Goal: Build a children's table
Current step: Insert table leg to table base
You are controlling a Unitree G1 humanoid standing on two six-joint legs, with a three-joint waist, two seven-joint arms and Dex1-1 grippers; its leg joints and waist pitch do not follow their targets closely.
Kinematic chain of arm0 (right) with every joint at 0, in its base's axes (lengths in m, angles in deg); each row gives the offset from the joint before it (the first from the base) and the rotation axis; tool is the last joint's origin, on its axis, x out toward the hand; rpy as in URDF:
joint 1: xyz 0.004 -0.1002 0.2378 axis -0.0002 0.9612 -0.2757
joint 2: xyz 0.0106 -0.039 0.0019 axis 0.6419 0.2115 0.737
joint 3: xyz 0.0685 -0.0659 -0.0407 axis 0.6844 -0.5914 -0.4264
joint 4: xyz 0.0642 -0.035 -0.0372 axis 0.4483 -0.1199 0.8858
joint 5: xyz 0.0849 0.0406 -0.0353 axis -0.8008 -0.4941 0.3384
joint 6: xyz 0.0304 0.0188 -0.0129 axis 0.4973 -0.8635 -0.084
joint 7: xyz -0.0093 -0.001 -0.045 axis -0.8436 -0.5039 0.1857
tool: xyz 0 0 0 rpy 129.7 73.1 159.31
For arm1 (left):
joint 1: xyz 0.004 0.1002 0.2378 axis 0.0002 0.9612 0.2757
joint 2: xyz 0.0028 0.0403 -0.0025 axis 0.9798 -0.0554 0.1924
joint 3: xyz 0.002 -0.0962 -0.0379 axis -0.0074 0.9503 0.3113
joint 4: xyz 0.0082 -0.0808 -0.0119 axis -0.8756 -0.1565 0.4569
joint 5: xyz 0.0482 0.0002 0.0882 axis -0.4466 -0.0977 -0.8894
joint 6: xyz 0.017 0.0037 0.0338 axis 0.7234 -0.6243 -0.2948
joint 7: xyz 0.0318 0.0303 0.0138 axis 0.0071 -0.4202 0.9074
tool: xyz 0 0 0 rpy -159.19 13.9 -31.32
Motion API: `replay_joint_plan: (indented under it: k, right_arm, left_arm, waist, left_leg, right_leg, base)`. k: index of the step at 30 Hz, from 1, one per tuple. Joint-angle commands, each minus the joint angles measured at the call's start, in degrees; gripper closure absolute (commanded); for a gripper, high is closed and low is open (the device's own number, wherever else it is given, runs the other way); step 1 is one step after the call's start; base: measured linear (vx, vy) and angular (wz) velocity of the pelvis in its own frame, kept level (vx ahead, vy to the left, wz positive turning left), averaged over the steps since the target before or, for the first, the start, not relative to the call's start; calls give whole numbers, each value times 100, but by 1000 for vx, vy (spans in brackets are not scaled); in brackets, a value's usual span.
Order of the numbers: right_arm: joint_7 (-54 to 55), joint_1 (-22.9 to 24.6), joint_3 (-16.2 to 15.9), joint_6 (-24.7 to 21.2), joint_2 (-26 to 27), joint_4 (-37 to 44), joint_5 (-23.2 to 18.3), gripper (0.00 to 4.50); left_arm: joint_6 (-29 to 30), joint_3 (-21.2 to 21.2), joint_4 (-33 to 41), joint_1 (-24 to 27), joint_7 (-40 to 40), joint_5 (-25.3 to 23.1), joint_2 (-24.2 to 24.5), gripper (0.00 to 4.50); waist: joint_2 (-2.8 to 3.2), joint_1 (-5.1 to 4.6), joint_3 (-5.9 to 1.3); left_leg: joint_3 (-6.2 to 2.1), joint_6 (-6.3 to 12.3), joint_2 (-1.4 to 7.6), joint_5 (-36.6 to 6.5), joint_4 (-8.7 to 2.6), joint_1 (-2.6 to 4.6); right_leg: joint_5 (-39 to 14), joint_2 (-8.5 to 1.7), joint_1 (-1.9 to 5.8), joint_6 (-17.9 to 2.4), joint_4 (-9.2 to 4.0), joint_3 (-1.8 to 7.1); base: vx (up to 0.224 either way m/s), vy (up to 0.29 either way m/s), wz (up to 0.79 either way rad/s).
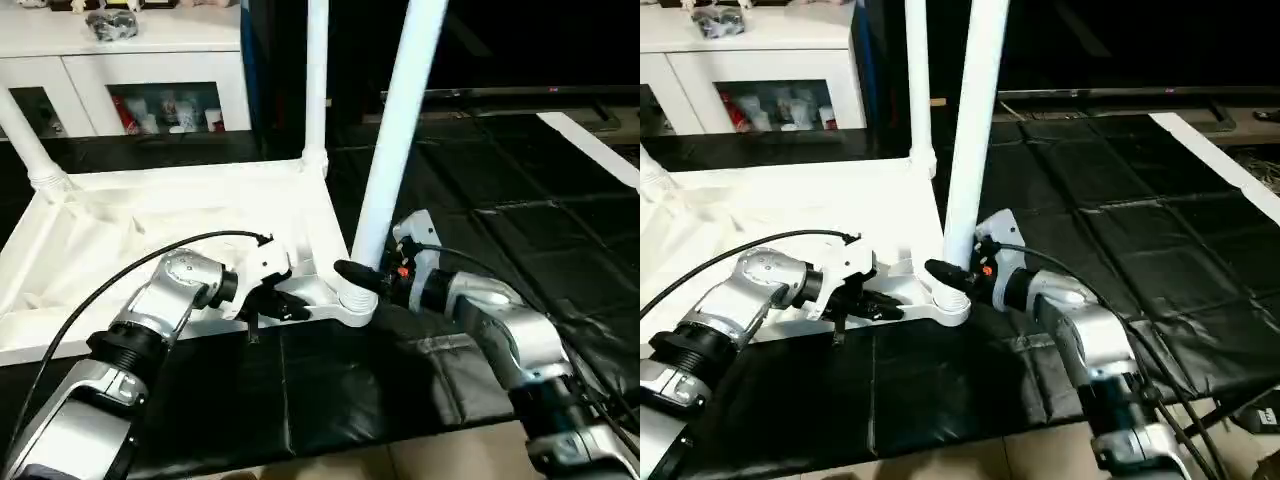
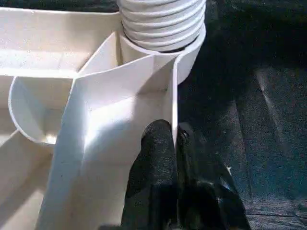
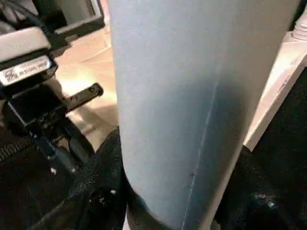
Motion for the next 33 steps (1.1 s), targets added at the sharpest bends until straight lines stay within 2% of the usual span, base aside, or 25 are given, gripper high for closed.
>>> replay_joint_plan:
  k: [1,2,3,4,5,7,8,10,11,12,13,14,15,18,20,24,25,26,27,28,29,30,31,32,33]
  right_arm:
    - [9,48,88,24,16,-269,27,257]
    - [8,51,89,27,16,-270,26,257]
    - [4,79,100,59,18,-286,20,257]
    - [6,131,111,94,31,-283,6,257]
    - [7,221,136,148,53,-268,-23,258]
    - [41,458,209,277,156,-217,-76,258]
    - [67,666,278,408,250,-176,-140,258]
    - [89,769,303,511,311,-182,-167,258]
    - [91,777,304,521,317,-183,-167,258]
    - [112,885,335,614,382,-163,-193,258]
    - [139,973,373,677,443,-134,-229,258]
    - [151,1068,411,747,494,-97,-266,258]
    - [162,1165,437,836,538,-61,-279,258]
    - [179,1313,438,1056,582,-3,-212,258]
    - [198,1429,406,1274,565,49,-102,258]
    - [155,1557,231,1496,404,100,147,258]
    - [53,1539,11,1595,213,89,423,258]
    - [32,1519,-54,1596,157,88,500,258]
    - [7,1491,-136,1594,86,86,595,259]
    - [-70,1416,-300,1592,-49,71,759,259]
    - [-137,1347,-395,1560,-119,46,835,259]
    - [-212,1262,-485,1546,-182,-2,909,259]
    - [-264,1209,-529,1547,-216,-34,947,259]
    - [-358,1116,-589,1539,-253,-92,984,259]
    - [-439,1038,-635,1519,-276,-138,1002,259]
  left_arm:
    - [116,109,250,-50,26,111,-24,450]
    - [117,110,251,-49,26,111,-23,450]
    - [129,115,259,-48,27,115,-17,450]
    - [154,134,258,-47,16,127,-11,450]
    - [192,163,258,-47,-3,147,-6,450]
    - [279,229,258,-49,-20,191,22,450]
    - [349,276,259,-64,-40,219,32,450]
    - [385,304,248,-82,-54,226,44,450]
    - [387,306,246,-84,-55,225,45,450]
    - [401,323,212,-117,-77,213,52,450]
    - [405,337,168,-154,-105,200,52,450]
    - [401,342,117,-191,-138,179,46,450]
    - [388,344,62,-231,-164,152,43,450]
    - [385,349,-41,-309,-219,118,34,450]
    - [357,349,-141,-377,-294,80,21,450]
    - [368,345,-194,-427,-361,73,17,450]
    - [366,343,-192,-432,-389,57,28,450]
    - [362,341,-190,-431,-397,50,33,450]
    - [355,339,-188,-429,-408,39,39,450]
    - [333,330,-188,-420,-432,11,52,450]
    - [314,320,-176,-403,-446,-13,70,450]
    - [289,308,-168,-386,-461,-42,90,450]
    - [281,300,-154,-371,-476,-60,101,450]
    - [258,285,-129,-340,-498,-97,127,450]
    - [240,272,-102,-310,-510,-126,151,450]
  waist:
    - [34,9,-385]
    - [58,10,-385]
    - [48,8,-386]
    - [124,25,-391]
    - [92,10,-388]
    - [173,19,-391]
    - [152,16,-398]
    - [228,14,-394]
    - [201,9,-400]
    - [208,10,-391]
    - [333,19,-382]
    - [282,5,-382]
    - [275,10,-392]
    - [369,5,-382]
    - [363,-5,-374]
    - [398,4,-366]
    - [377,4,-368]
    - [301,3,-375]
    - [344,21,-377]
    - [260,12,-370]
    - [314,24,-369]
    - [314,15,-365]
    - [191,29,-375]
    - [180,37,-366]
    - [199,31,-364]
  left_leg:
    - [-34,-40,108,-1633,-441,30]
    - [-35,-44,108,-1627,-443,28]
    - [-35,-46,108,-1621,-445,24]
    - [-44,-60,105,-1627,-443,30]
    - [-34,-61,107,-1643,-447,20]
    - [-40,-85,100,-1740,-448,24]
    - [-43,-78,94,-1791,-451,26]
    - [-49,-77,91,-1893,-451,33]
    - [-52,-69,89,-1882,-455,27]
    - [-50,-55,78,-1835,-451,18]
    - [-53,-54,75,-1897,-447,26]
    - [-54,-35,69,-1954,-449,29]
    - [-56,-26,71,-1918,-450,31]
    - [-52,30,49,-1887,-444,23]
    - [-52,61,39,-1888,-441,22]
    - [-61,102,50,-1867,-448,19]
    - [-61,98,53,-1859,-454,16]
    - [-53,113,52,-1764,-457,-2]
    - [-61,120,55,-1721,-456,-1]
    - [-49,146,55,-1662,-457,-22]
    - [-43,156,52,-1664,-448,-2]
    - [-42,160,52,-1676,-445,-6]
    - [-45,189,43,-1564,-443,-27]
    - [-28,211,59,-1559,-444,-1]
    - [-38,200,63,-1603,-447,2]
  right_leg:
    - [-2437,-410,263,-754,-559,288]
    - [-2353,-404,264,-785,-553,289]
    - [-2313,-401,270,-798,-546,288]
    - [-2240,-403,269,-829,-531,289]
    - [-2209,-397,271,-825,-544,290]
    - [-2122,-394,273,-861,-548,287]
    - [-2088,-388,286,-885,-546,280]
    - [-2094,-384,279,-920,-553,273]
    - [-2078,-380,295,-928,-549,269]
    - [-2082,-373,302,-940,-547,267]
    - [-2176,-383,286,-929,-562,268]
    - [-2278,-376,289,-898,-580,256]
    - [-2284,-381,298,-888,-577,257]
    - [-2457,-370,289,-811,-605,250]
    - [-2690,-371,282,-708,-639,235]
    - [-2877,-373,262,-628,-667,230]
    - [-2845,-364,267,-620,-663,226]
    - [-2742,-359,286,-609,-656,230]
    - [-2698,-365,283,-631,-627,235]
    - [-2690,-362,287,-620,-627,239]
    - [-2779,-375,265,-607,-637,246]
    - [-2822,-382,266,-593,-647,247]
    - [-2852,-387,290,-558,-618,242]
    - [-2974,-401,244,-509,-663,255]
    - [-3016,-402,243,-510,-653,249]
  base:
    - [0,0,0]
    - [0,0,0]
    - [0,0,0]
    - [0,0,0]
    - [0,0,0]
    - [0,0,0]
    - [0,0,0]
    - [0,0,0]
    - [0,0,0]
    - [0,0,0]
    - [0,0,0]
    - [0,0,0]
    - [0,0,0]
    - [0,0,0]
    - [0,0,0]
    - [0,0,0]
    - [0,0,0]
    - [0,0,0]
    - [0,0,0]
    - [0,0,0]
    - [0,0,0]
    - [0,0,0]
    - [0,0,0]
    - [0,0,0]
    - [0,0,0]
